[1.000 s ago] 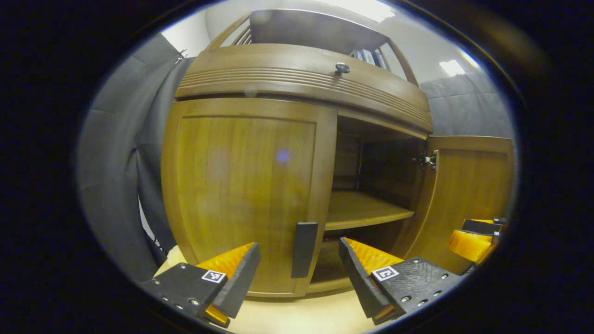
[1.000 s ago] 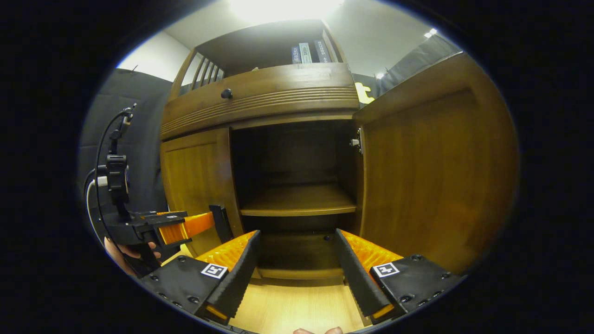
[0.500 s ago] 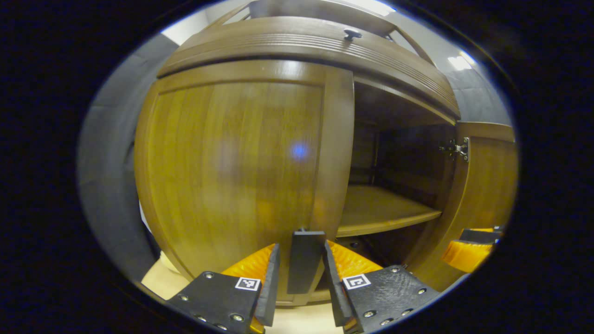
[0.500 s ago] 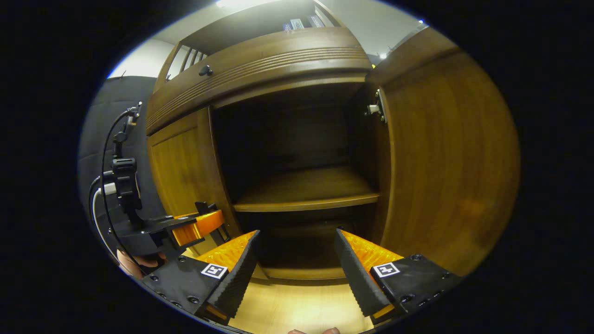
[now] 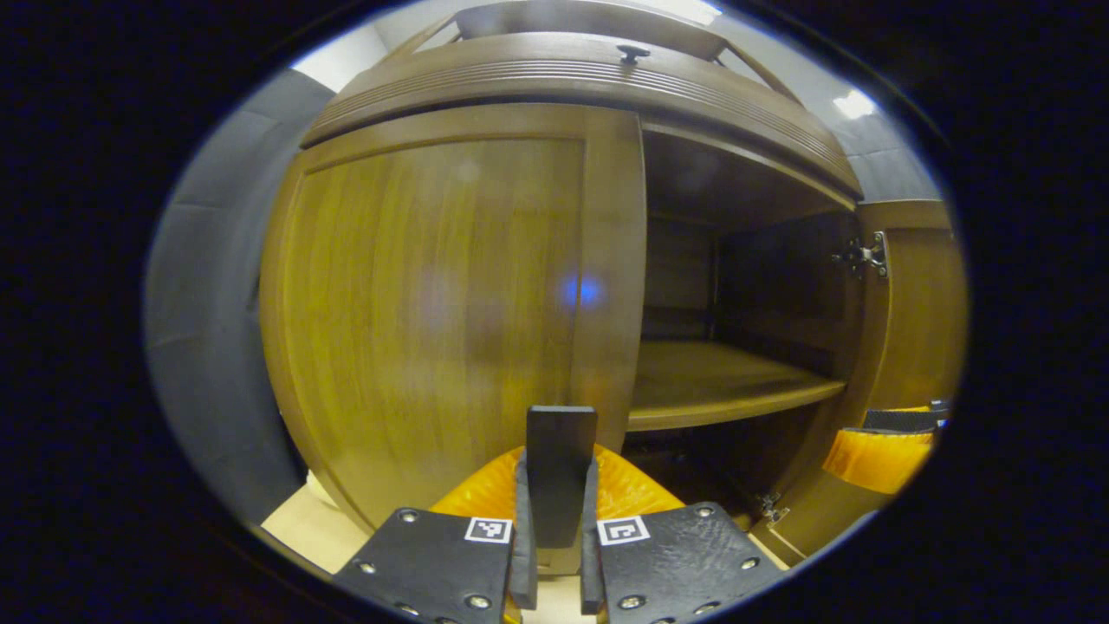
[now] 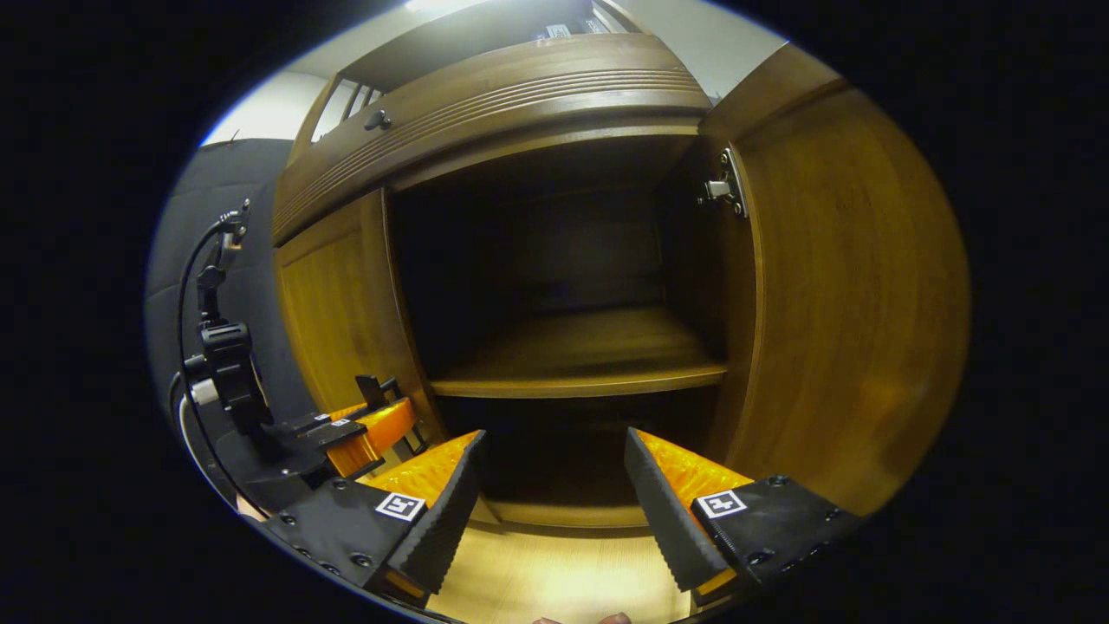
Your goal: Open the right door of the double-door shoe cabinet with the right hand, and open the left door with the left hand.
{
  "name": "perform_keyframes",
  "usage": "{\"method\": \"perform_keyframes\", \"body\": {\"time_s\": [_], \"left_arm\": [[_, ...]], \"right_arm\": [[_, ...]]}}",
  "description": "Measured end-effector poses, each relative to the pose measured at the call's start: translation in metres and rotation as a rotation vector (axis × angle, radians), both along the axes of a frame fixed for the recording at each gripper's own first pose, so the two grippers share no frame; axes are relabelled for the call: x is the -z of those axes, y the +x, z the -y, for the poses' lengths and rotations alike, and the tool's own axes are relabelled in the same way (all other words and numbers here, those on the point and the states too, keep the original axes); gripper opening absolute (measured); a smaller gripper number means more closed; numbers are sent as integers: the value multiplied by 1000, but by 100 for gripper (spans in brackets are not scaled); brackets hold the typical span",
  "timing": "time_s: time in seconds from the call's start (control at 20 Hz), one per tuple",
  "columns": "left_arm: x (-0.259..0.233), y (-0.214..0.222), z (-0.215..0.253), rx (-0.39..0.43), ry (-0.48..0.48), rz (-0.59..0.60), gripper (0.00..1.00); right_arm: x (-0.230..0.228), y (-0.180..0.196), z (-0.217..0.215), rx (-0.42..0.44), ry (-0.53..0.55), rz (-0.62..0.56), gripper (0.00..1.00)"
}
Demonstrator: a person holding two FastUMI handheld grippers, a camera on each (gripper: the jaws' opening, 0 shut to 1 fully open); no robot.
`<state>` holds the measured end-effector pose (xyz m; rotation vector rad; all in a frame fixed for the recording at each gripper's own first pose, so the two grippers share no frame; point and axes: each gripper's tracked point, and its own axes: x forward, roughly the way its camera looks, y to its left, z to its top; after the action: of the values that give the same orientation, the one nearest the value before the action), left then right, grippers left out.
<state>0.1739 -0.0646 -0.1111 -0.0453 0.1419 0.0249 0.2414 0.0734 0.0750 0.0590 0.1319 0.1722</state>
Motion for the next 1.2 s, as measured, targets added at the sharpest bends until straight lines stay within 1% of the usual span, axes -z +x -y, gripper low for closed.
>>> {"method": "perform_keyframes", "body": {"time_s": [0.1,0.15,0.2,0.25,0.45,0.5,0.55,0.6,0.8,0.9,1.15,1.2], "left_arm": [[-2,3,2,9,1,10,12],[-1,-1,1,-1,-9,14,12],[-1,-1,0,-6,1,12,4],[1,-2,-1,-10,14,11,4],[-2,-6,-1,0,8,12,5],[-4,-6,-1,0,6,10,4],[-3,-5,-2,-4,-1,8,4],[-2,-4,-2,-8,-6,9,4],[-1,-5,-3,-12,-12,19,4],[-1,-4,-2,-7,-22,23,4],[-2,-5,-5,-32,-21,40,4],[-3,-4,-6,-43,-38,40,4]], "right_arm": [[2,-3,-1,-12,0,-23,93],[4,-4,-1,-17,-6,-34,93],[3,-5,0,-22,-12,-41,93],[2,-6,-1,-26,-11,-41,93],[-5,-7,-7,-35,-5,-7,92],[-6,-9,-7,-36,-11,-3,98],[-7,-10,-7,-40,-13,0,100],[-8,-12,-9,-44,-13,-1,98],[-11,-30,-13,-47,-24,23,98],[-12,-39,-13,-39,-35,34,93],[-7,-58,-13,-16,-55,42,93],[-7,-61,-14,-18,-58,44,93]]}}
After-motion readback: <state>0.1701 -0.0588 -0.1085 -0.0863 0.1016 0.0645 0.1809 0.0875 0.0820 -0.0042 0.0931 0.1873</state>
